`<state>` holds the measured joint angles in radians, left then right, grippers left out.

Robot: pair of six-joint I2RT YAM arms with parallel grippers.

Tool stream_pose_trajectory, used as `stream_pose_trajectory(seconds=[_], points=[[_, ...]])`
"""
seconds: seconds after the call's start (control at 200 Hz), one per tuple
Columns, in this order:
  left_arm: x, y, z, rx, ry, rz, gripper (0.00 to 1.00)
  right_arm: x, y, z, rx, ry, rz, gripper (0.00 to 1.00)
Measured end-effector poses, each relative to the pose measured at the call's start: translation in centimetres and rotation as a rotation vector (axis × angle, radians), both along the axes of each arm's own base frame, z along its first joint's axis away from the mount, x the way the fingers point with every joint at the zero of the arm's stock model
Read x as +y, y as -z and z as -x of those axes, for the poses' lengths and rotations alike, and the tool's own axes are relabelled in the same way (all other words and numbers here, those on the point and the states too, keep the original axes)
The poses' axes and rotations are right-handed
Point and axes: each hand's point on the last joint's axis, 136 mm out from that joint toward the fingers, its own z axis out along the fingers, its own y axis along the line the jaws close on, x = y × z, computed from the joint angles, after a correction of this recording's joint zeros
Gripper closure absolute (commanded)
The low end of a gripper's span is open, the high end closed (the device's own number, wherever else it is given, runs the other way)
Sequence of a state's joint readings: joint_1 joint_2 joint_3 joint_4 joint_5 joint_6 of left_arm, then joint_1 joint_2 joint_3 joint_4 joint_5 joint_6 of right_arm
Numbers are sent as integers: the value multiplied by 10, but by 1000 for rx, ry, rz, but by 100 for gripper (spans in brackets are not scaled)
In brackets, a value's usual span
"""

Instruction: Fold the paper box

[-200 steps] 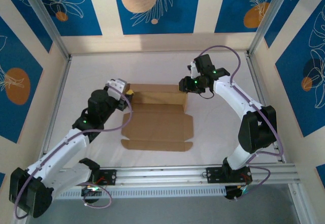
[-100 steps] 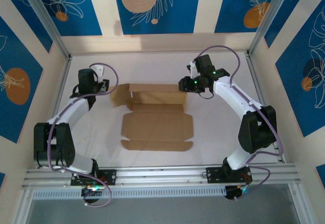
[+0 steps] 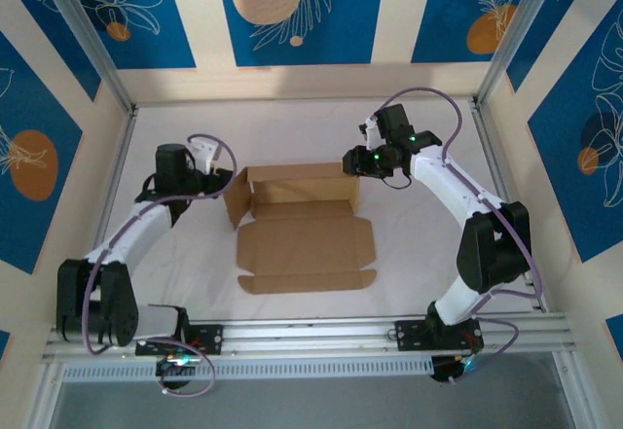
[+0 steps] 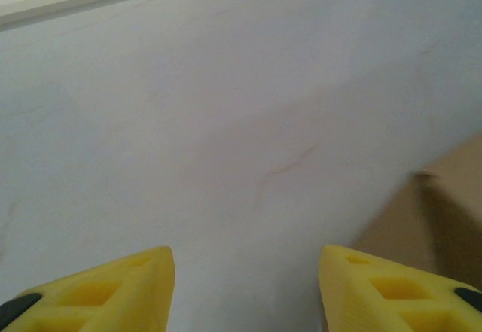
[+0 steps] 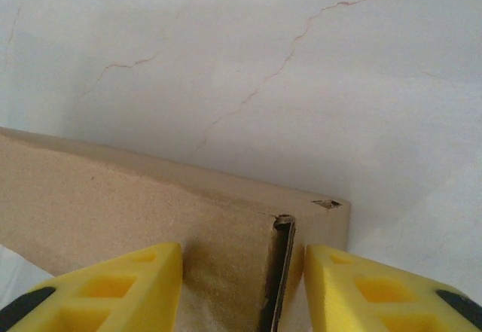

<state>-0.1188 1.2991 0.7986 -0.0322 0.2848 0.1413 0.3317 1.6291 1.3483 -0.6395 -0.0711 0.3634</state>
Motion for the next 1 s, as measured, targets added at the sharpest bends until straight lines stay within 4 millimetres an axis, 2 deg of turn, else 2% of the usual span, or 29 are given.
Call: stream_pose_trajectory(seconds=[0.11, 0.265, 0.555, 0.7, 1.0], points=[[-17, 2, 21, 4, 62, -11, 44, 0, 0, 0, 1, -1, -1, 52], [-24, 0, 40, -1, 102, -24, 43, 1, 1, 1, 4, -2, -4, 52], [-21, -1, 65, -22, 63, -25, 39, 3, 2, 0, -4, -6, -10, 52], [-20, -4, 71, -18, 27, -29, 38, 3, 3, 3, -27, -1, -18, 52], [-23, 2, 87, 32, 24, -45, 35, -5, 5, 3, -34, 50, -46, 53]])
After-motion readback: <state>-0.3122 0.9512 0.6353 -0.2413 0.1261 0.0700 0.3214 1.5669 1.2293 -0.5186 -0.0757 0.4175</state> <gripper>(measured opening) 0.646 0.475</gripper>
